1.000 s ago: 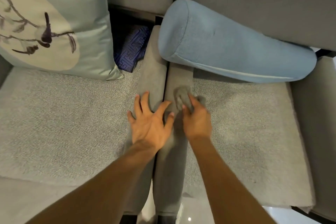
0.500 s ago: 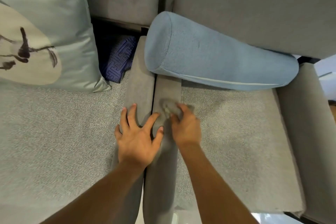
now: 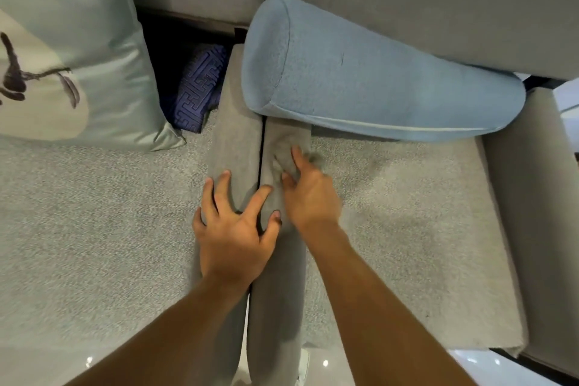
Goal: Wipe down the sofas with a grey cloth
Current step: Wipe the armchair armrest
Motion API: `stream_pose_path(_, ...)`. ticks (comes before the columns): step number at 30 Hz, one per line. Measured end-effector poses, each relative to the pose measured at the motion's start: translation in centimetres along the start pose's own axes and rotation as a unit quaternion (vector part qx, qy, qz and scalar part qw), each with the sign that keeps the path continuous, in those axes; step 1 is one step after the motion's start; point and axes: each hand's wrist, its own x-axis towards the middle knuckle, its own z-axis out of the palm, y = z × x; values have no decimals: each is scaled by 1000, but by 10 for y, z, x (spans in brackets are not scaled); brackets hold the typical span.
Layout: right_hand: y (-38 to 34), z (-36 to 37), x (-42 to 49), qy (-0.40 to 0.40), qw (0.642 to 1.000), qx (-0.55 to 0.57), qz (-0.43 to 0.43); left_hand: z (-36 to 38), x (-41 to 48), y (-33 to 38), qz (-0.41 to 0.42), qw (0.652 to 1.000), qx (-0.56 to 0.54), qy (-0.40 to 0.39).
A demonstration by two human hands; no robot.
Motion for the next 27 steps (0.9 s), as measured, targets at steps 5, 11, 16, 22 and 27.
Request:
stream_pose_path(5,-20,-8,36,-6,1000,3,19,4,1,-1,-3,1000,3,-3)
stream_pose_path(11,-6,-14,-6,-56,997,-56,7,-1,2,-2,8,1000,12,-16)
stream_pose_path(16,-1,-18,-6,-79,993,-84,9,-4,5,0,-3,1000,-7,-13)
stream_pose_path(22,-21,-27,36,-63,996,-53,15,0,2,1,-6,1000,-4,-16)
stream_pose_path(27,1,-18,-19,-75,995,-70,7,1,1,-1,0,1000,1,-4)
